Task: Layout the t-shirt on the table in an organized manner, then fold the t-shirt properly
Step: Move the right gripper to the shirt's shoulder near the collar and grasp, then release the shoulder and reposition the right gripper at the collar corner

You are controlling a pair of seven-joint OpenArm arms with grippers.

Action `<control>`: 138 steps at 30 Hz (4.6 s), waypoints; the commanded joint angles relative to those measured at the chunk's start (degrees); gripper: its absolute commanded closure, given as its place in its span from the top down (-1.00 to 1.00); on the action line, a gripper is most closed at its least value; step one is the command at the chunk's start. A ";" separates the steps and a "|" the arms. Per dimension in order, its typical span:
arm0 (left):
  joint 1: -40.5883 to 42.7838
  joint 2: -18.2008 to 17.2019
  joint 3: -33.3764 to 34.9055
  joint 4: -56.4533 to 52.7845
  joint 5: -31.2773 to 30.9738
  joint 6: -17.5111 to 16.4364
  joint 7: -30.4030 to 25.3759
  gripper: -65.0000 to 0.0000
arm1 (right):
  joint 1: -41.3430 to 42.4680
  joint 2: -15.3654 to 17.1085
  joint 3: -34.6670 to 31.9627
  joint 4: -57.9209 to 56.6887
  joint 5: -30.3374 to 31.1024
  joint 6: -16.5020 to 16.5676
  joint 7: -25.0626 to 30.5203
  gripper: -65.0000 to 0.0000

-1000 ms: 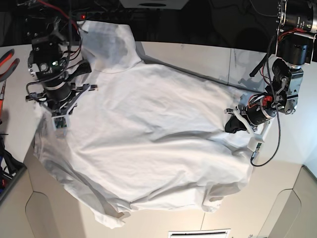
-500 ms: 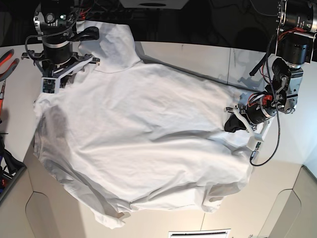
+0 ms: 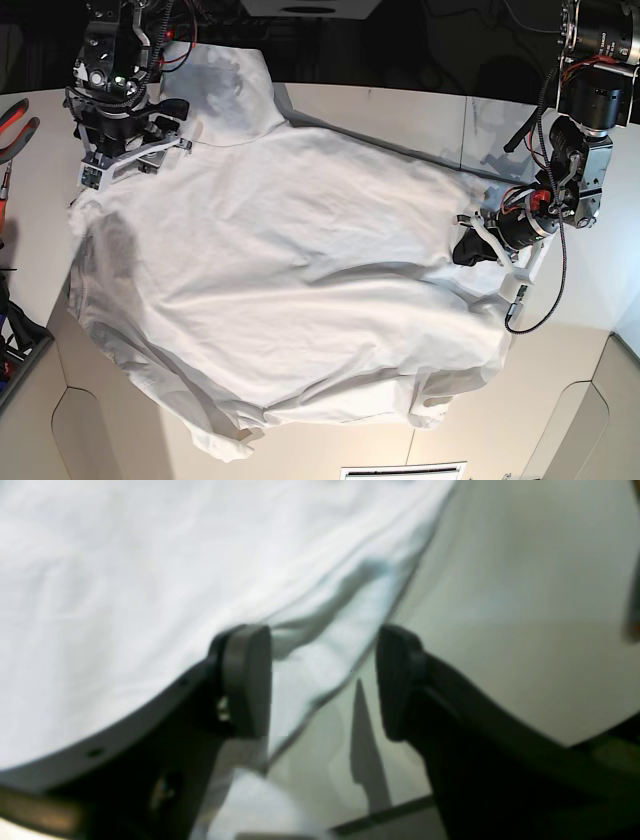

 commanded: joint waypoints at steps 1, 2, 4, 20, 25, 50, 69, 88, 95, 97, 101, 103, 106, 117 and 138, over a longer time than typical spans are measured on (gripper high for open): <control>0.42 -0.26 0.42 -0.39 2.62 0.20 4.52 -1.00 | 0.28 -0.57 0.09 0.92 -0.15 0.46 1.25 0.04; 0.37 -0.26 0.42 -0.39 2.58 0.20 4.52 -1.00 | 0.31 -0.87 0.04 0.92 0.00 0.98 1.29 0.04; 0.35 -0.26 0.42 -0.39 2.40 0.20 4.50 -1.00 | 0.33 -0.94 -0.07 0.92 2.16 1.90 1.51 0.04; 0.37 -0.28 0.44 -0.39 1.60 -2.38 4.59 -1.00 | 3.58 -2.36 -0.07 0.92 1.95 2.43 2.05 0.04; 0.37 -0.28 0.42 -0.39 1.57 -2.38 4.59 -1.00 | 2.58 -2.36 -0.07 0.92 -0.90 0.83 1.62 0.04; 0.37 -0.28 0.44 -0.39 1.16 -2.40 4.57 -1.00 | 2.73 -2.32 -0.07 -6.78 -2.43 2.99 4.87 -0.47; 0.37 -0.28 0.44 -0.39 1.16 -2.38 4.59 -1.00 | 1.01 1.25 -0.07 2.47 -9.18 3.04 -3.80 -1.00; 0.37 -0.28 0.44 -0.39 1.18 -2.38 4.61 -1.00 | -1.66 4.87 0.09 2.75 -14.40 5.31 -6.05 -0.44; 0.37 -0.28 0.42 -0.39 1.18 -2.38 4.61 -1.00 | -1.95 5.29 1.46 2.75 -14.40 5.20 -6.10 -0.44; 0.37 -0.28 0.42 -0.39 1.18 -2.38 4.61 -1.00 | -2.05 5.29 2.16 2.75 -14.40 5.25 -6.16 -0.36; 0.37 -0.28 0.44 -0.39 1.18 -2.38 4.59 -1.00 | -3.02 5.31 2.58 2.75 -16.24 7.15 -6.12 -0.04; 0.35 -0.28 0.44 -0.39 1.16 -2.40 4.57 -1.00 | -3.37 5.38 2.58 2.75 -18.08 6.78 -6.08 -0.03; 0.37 -0.28 0.44 -0.39 1.16 -2.40 4.57 -1.00 | -3.72 5.84 2.58 2.75 -19.65 4.57 -5.51 -0.03; 0.37 -0.28 0.44 -0.39 1.16 -2.40 4.59 -1.00 | -3.72 7.98 2.58 2.75 -17.51 2.21 -3.93 -0.03; 0.37 -0.28 0.44 -0.39 1.16 -2.40 4.57 -1.00 | -11.41 8.15 2.58 17.86 -19.15 3.19 -2.82 -0.03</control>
